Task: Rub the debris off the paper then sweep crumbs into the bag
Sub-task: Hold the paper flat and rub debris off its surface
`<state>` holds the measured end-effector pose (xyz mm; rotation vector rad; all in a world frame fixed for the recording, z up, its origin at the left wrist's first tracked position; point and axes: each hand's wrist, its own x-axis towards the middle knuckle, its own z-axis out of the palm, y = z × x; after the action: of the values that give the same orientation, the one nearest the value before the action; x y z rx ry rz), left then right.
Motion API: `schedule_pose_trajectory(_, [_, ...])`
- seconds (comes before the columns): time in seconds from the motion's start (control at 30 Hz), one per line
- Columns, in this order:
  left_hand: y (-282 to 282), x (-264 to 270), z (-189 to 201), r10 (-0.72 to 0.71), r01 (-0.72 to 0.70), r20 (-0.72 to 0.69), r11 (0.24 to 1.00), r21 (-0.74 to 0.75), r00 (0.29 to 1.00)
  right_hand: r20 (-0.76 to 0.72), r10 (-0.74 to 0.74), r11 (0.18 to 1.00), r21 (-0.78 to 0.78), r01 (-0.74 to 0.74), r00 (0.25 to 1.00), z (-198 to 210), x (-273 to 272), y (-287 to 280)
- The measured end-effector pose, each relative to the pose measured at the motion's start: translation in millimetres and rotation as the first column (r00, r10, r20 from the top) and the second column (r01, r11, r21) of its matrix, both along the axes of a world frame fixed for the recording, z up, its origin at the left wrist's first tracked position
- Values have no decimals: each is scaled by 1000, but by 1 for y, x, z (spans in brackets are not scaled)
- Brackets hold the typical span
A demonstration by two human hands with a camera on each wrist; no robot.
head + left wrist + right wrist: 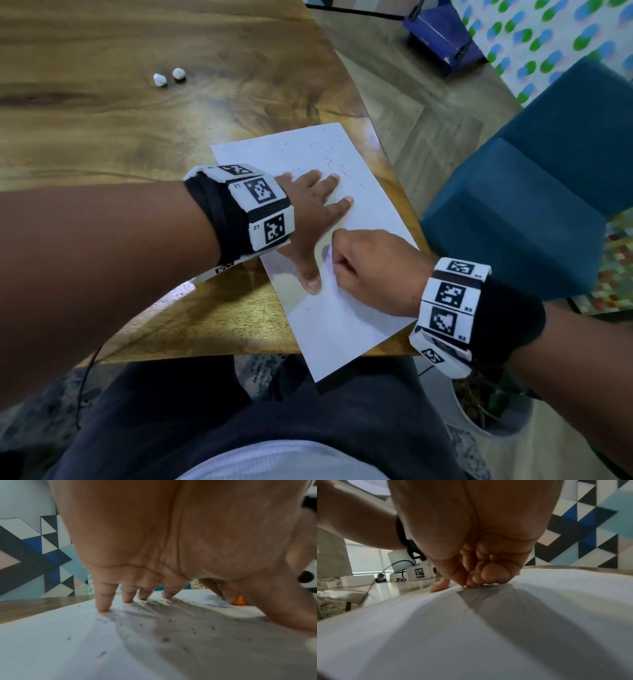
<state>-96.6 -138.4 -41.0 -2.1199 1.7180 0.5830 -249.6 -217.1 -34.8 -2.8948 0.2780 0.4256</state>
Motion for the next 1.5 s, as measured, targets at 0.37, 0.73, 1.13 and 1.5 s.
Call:
schedule_pose_trajectory(0.37, [1,0,0,18,-17,-13,1000,13,1000,95,-276,956,-71,283,956,1,28,-50])
schedule_pose_trajectory(0.73, [2,1,0,13,-13,-4,1000,4,1000,-53,30,999,-25,-31,998,0,-5,13])
schedule_pose_trajectory(1.13, [1,0,-1,26,-26,-20,1000,-3,999,12,-115,986,-116,116,993,6,17,-19])
schedule_pose_trajectory(1.5, [2,-2,-4,23,-23,-16,1000,-2,1000,-18,-119,989,-87,117,993,5,13,-16])
